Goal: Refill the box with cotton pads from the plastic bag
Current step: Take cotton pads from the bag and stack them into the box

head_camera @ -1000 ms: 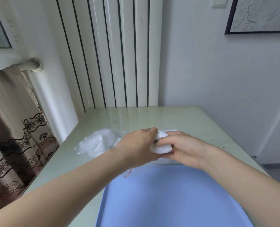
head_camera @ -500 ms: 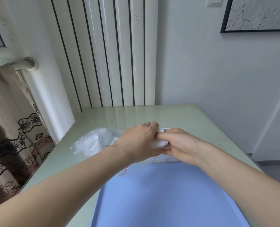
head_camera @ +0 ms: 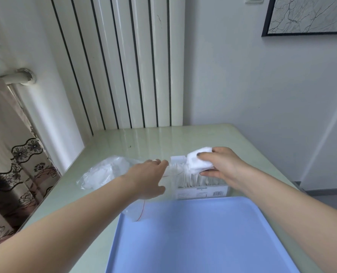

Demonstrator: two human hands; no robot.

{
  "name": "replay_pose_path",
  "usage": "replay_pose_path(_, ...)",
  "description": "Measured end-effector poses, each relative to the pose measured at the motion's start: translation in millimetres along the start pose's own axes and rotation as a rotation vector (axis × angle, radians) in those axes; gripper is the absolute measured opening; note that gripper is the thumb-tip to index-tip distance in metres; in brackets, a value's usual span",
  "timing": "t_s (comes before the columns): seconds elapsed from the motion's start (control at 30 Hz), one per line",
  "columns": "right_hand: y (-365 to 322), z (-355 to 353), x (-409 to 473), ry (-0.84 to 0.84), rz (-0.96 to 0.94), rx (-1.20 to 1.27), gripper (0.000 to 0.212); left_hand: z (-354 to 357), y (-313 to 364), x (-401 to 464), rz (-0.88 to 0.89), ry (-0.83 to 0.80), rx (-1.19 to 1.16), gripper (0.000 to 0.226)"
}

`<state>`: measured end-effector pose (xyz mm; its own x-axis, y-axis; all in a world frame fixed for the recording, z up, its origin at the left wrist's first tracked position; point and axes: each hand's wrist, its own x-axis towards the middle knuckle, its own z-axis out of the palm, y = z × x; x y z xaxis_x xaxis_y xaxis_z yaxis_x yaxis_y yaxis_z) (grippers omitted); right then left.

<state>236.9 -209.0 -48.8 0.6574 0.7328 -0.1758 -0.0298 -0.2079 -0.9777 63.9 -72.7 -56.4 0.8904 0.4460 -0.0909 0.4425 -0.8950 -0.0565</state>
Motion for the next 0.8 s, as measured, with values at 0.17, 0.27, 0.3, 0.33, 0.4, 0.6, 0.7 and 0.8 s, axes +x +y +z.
replay_pose_path(0.17,7,14,10,0.018,0.007,-0.333,0.026,8,-23,0,-0.085,-0.106,0.098,0.048)
replay_pose_path(0.27,8,24,16,0.047,-0.013,-0.535,0.033,4,-30,-2,-0.072,-0.173,0.215,0.055)
replay_pose_path(0.3,7,26,17,0.056,-0.015,-0.581,0.03,0,-33,-3,-0.06,-0.194,0.247,0.058)
replay_pose_path(0.33,7,29,19,0.056,-0.008,-0.615,0.026,-4,-36,-3,-0.051,-0.223,0.276,0.062)
replay_pose_path(0.4,6,35,20,0.03,0.007,-0.647,0.015,-11,-41,-5,-0.062,-0.306,0.305,0.067)
replay_pose_path(0.6,6,53,27,0.008,-0.041,-0.76,0.012,-34,-28,3,-0.098,-0.486,-0.028,0.1)
replay_pose_path(0.7,6,58,27,-0.003,-0.022,-0.84,0.02,-32,-17,18,-0.07,-0.36,-0.286,0.096)
replay_pose_path(0.8,2,59,25,0.011,-0.063,-0.988,0.019,-7,-10,31,-0.057,-0.246,-0.338,0.091)
